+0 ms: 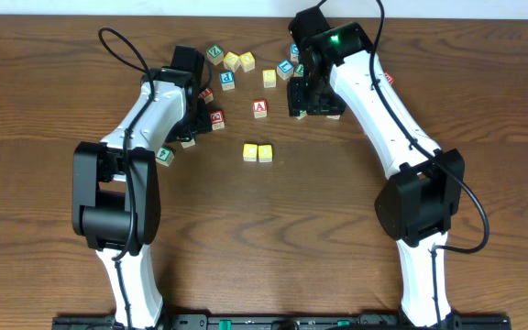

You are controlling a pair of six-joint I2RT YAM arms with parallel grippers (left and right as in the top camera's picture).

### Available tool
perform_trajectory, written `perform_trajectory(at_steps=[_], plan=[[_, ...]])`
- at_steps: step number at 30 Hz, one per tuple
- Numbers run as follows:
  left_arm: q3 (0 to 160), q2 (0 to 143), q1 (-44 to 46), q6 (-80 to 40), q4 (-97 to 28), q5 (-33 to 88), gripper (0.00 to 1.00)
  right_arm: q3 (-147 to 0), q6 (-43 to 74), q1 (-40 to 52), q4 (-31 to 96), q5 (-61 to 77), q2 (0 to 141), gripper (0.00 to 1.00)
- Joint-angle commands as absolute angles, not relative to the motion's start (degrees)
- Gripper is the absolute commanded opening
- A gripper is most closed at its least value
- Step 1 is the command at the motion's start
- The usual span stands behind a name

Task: Spell out CORL
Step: 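Move the left gripper over the green R block and lower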

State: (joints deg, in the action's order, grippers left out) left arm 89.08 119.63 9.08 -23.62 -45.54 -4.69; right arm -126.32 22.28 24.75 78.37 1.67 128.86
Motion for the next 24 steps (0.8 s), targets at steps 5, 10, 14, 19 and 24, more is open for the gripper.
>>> perform_trajectory(at_steps=[5,10,14,19,24], plan=[[87.68,120.6,8.67,-22.63,-44.14,-6.68,0.51,-127.5,21.54,24.47,78.43,1.17,127.07,0.61],[86.7,120.6,8.67,-22.61,-42.74,-6.44,0.51,-127.5,21.54,24.47,78.43,1.15,127.07,0.61],[86.02,120.62,8.71,-22.61,-42.5,-6.26,0.51,-127.5,21.56,24.47,78.43,0.97,127.07,0.61],[85.71,120.62,8.71,-22.63,-42.17,-6.26,0.44,-127.5,21.54,24.47,78.43,0.95,127.07,0.62],[85.69,120.62,8.71,-22.83,-42.15,-6.26,0.41,-127.5,21.54,24.47,78.46,0.97,127.07,0.62]])
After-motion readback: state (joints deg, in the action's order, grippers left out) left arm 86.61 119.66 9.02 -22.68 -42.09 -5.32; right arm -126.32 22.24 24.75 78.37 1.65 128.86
